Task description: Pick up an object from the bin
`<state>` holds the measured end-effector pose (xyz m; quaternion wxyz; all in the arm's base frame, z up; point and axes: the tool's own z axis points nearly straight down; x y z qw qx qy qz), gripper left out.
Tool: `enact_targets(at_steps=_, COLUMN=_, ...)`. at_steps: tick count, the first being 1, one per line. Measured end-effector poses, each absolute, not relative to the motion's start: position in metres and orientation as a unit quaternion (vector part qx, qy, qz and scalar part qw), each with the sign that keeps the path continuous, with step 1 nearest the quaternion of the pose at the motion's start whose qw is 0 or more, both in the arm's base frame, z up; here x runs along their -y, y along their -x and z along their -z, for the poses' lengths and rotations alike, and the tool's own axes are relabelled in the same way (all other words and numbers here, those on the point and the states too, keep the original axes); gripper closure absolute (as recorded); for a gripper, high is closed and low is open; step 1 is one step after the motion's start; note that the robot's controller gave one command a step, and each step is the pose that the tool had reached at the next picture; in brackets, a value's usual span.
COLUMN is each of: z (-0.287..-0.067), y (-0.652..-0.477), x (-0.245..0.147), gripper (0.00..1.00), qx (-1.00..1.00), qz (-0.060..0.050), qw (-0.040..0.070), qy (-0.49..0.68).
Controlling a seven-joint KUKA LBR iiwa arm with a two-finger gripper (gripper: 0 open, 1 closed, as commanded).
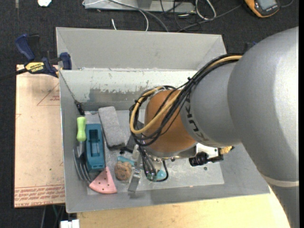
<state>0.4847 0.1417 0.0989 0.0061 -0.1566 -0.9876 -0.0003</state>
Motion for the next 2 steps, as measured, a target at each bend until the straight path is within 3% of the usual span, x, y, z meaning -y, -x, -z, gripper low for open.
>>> enact_targets(at_steps=1, z=-0.068, y=-0.494, x=-0.162, gripper=0.0, qx=0.991, qz=0.004, qw=0.0, qy=0.132)
enact_targets(at_steps=2, z=-0.071, y=-0.493, x=-0.192, gripper=1.0, qx=0.997, qz=0.003, qw=0.001, qy=-0.083)
